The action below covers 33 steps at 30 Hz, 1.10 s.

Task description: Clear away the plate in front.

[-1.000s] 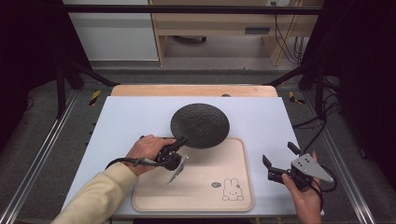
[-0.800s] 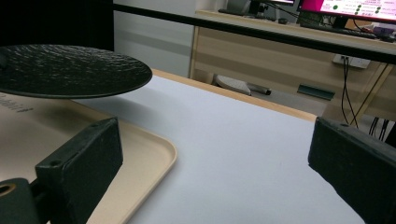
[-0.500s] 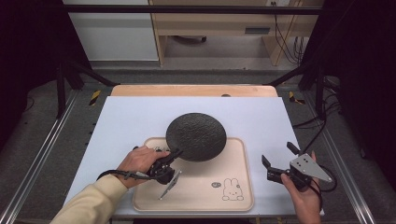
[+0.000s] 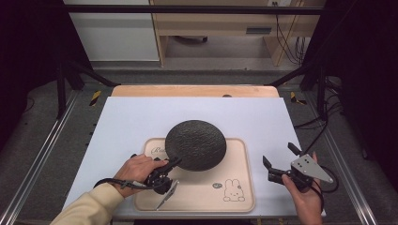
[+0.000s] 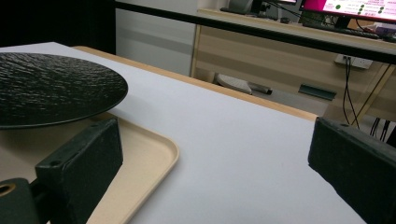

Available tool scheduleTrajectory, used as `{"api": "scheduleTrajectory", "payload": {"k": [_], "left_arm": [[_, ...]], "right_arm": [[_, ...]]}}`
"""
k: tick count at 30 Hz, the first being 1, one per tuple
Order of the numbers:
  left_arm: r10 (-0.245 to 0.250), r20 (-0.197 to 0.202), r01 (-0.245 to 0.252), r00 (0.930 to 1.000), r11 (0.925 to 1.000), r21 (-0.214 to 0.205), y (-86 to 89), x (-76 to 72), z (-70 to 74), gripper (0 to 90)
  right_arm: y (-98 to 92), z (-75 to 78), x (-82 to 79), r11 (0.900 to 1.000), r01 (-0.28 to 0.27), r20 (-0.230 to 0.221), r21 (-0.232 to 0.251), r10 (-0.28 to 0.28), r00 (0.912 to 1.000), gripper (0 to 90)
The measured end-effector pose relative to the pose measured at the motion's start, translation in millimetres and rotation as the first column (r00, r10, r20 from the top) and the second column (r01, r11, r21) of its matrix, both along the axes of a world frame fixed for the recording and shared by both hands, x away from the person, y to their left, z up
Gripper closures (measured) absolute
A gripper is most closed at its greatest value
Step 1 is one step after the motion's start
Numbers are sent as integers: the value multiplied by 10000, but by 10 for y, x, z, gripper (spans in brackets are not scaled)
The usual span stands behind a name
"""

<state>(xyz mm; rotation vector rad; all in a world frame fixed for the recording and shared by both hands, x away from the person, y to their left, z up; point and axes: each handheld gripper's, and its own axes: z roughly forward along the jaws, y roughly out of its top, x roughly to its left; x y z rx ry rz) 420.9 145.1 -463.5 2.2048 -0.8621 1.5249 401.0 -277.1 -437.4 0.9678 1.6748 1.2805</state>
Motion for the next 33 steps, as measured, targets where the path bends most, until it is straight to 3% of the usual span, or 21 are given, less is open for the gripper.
{"api": "scheduleTrajectory", "payload": {"k": [13, 33], "left_arm": [[-225, 131, 225, 9997, 9997, 33, 54, -145, -32, 836], [-515, 152, 515, 9986, 9987, 37, 65, -224, -54, 835]], "right_arm": [[3, -3, 0, 10000, 17, -10, -42, -17, 10000, 35], [6, -11, 4, 9999, 34, -57, -103, -35, 10000, 34]]}}
